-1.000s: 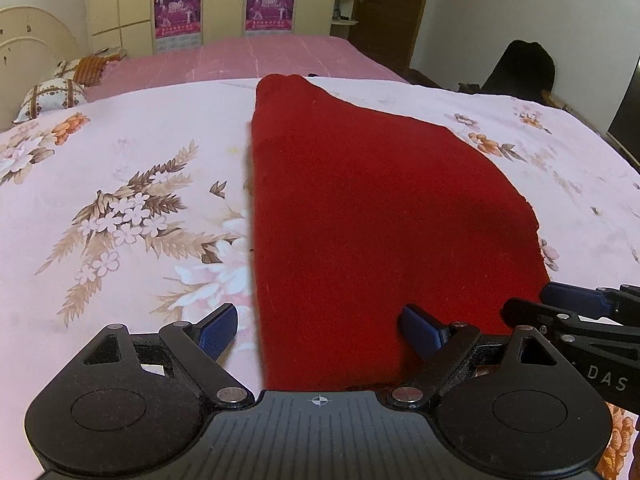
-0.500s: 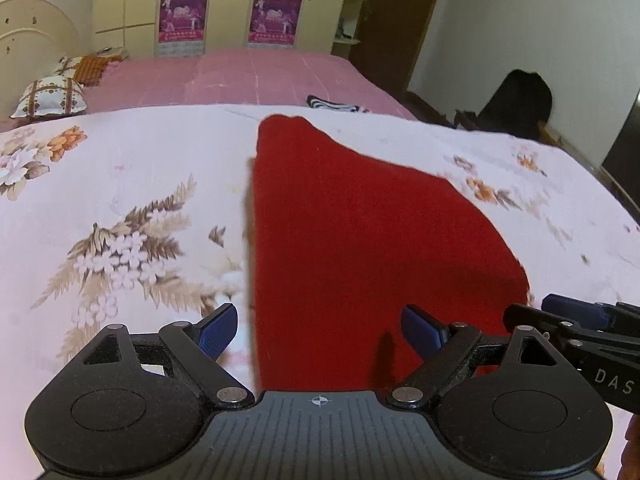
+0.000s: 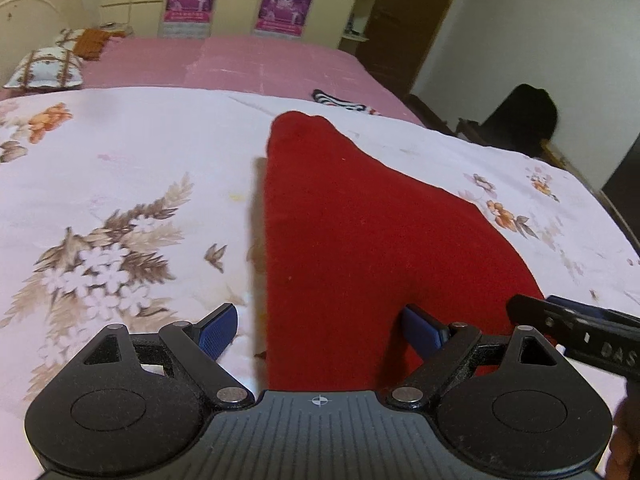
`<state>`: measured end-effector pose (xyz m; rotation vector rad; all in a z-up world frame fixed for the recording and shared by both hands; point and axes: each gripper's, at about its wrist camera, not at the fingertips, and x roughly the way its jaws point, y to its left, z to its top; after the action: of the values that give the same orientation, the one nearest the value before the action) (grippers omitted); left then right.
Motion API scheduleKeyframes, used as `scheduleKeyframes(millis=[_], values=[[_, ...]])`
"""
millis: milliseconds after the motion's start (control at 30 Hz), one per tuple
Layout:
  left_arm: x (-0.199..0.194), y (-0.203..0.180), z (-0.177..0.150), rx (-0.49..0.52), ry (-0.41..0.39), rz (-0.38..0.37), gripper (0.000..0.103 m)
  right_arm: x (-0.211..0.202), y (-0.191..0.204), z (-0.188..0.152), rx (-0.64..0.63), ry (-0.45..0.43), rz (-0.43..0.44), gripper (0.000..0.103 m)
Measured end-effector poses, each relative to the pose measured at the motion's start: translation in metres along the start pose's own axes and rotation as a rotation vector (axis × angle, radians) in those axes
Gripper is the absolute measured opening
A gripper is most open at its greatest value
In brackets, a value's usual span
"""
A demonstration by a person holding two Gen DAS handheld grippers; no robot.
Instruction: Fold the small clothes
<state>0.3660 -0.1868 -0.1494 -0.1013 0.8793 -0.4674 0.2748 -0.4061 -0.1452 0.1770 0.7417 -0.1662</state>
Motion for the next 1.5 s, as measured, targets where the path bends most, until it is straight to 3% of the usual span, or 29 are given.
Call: scheduleKeyframes(millis=[233, 400, 533, 800, 1033, 1067, 1133, 1233, 1300, 1400, 1500], values=[[0.015, 0.009, 0.001, -0.067, 0.035, -0.08, 0.088, 0.028, -0.026, -0.002, 0.144, 0.05, 0.074, 0.068], [0.009, 0.003, 0.003, -0.054, 0.024, -0.101, 0.088, 0.036, -0.045, -0.004, 0.28, 0.069, 0.157, 0.07], [0.008, -0.003, 0.005, -0.018, 0.02, -0.102, 0.088, 0.037, -0.043, -0.002, 0.266, 0.061, 0.163, 0.071], [0.013, 0.001, 0.007, -0.044, 0.041, -0.11, 0.089, 0.045, -0.048, -0.004, 0.304, 0.08, 0.185, 0.075], [0.0, 0.008, 0.012, -0.039, 0.027, -0.112, 0.089, 0.04, -0.047, -0.004, 0.261, 0.103, 0.219, 0.062], [0.001, 0.009, 0.012, -0.046, 0.035, -0.119, 0.089, 0.04, -0.046, -0.004, 0.256, 0.103, 0.22, 0.063], [0.002, 0.011, 0.013, -0.067, 0.044, -0.145, 0.089, 0.044, -0.046, -0.005, 0.267, 0.103, 0.226, 0.073], [0.003, 0.008, 0.013, -0.051, 0.042, -0.143, 0.089, 0.052, -0.049, -0.005, 0.306, 0.105, 0.25, 0.077], [0.014, 0.009, 0.013, -0.061, 0.076, -0.139, 0.089, 0.054, -0.047, -0.004, 0.278, 0.101, 0.253, 0.074], [0.028, 0.018, 0.012, -0.137, 0.119, -0.183, 0.089, 0.052, -0.048, -0.005, 0.294, 0.11, 0.294, 0.051], [0.032, 0.018, 0.012, -0.129, 0.106, -0.206, 0.089, 0.049, -0.047, -0.006, 0.289, 0.106, 0.303, 0.047]])
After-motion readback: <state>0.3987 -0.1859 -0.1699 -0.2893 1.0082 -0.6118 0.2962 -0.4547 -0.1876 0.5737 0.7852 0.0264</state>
